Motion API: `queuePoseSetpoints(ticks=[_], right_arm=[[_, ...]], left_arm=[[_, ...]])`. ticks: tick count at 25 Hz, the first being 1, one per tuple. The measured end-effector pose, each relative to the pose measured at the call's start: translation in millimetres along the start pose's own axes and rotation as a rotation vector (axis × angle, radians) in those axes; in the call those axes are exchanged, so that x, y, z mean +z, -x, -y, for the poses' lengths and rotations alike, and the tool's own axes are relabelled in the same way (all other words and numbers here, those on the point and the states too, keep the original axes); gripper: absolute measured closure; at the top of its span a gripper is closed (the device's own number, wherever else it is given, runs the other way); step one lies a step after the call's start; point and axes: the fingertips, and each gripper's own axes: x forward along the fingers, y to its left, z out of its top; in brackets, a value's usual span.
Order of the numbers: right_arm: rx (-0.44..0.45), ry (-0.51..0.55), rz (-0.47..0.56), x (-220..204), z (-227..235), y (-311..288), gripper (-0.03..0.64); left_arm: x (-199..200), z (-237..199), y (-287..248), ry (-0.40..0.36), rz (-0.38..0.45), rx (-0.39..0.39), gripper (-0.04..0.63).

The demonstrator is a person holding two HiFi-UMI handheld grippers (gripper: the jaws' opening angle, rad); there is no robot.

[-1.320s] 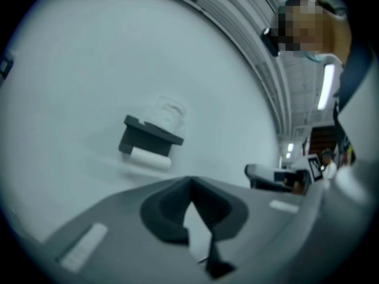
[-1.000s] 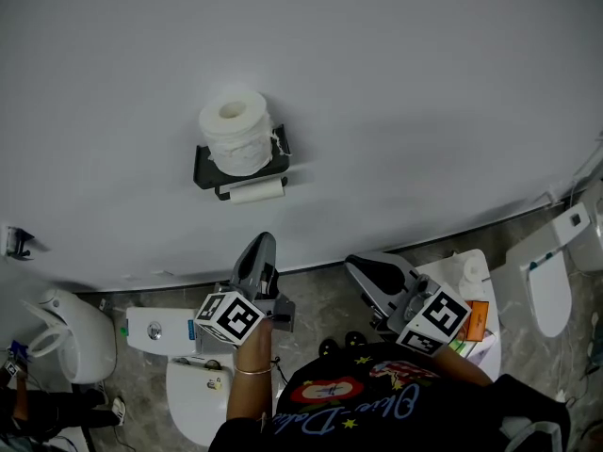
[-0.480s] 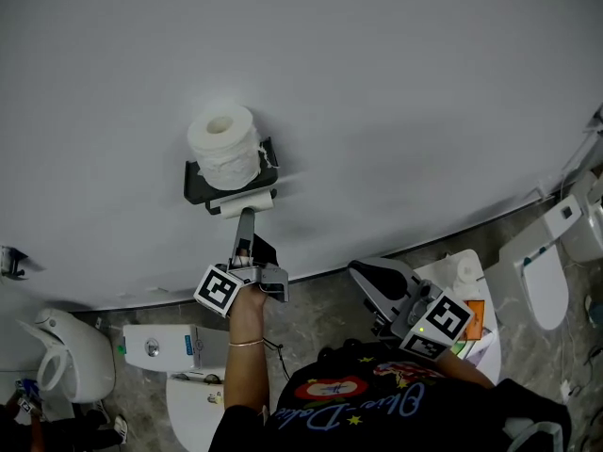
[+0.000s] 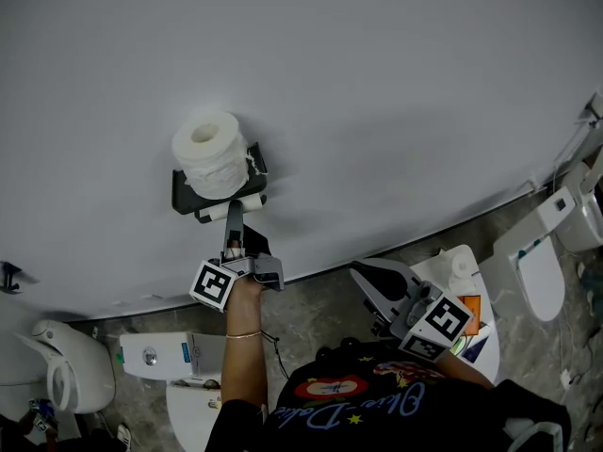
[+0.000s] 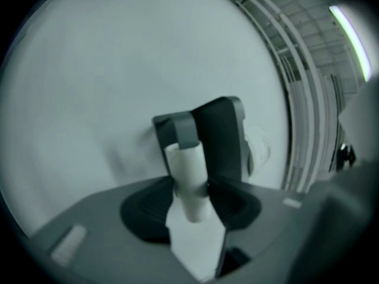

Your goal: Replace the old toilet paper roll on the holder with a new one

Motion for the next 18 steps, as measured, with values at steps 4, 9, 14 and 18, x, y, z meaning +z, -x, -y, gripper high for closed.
queuePoseSetpoints(ticks=[4, 9, 14, 18], right_arm=[[-0.024, -0.007, -0.002, -0.6, 5.6, 5.2, 0.604], [-0.063, -0.003, 0.006, 2.4, 13.1, 16.1, 0.604], [-0.110, 0.000, 0.012, 5.1, 21.5, 33.2, 0.604], [-0.136, -0.004, 0.017, 5.6, 25.0, 43.0, 0.604]], left_arm=[[-12.7, 6.6, -4.2, 0.011, -0.026, -0.025, 0.416], [-47.6, 12.2, -15.3, 0.028, -0.103, -0.047, 0.417], [-88.6, 26.8, -28.4, 0.058, -0.183, -0.093, 0.419], [-123.2, 43.3, -26.7, 0.061, -0.274, -0.116, 0.419]])
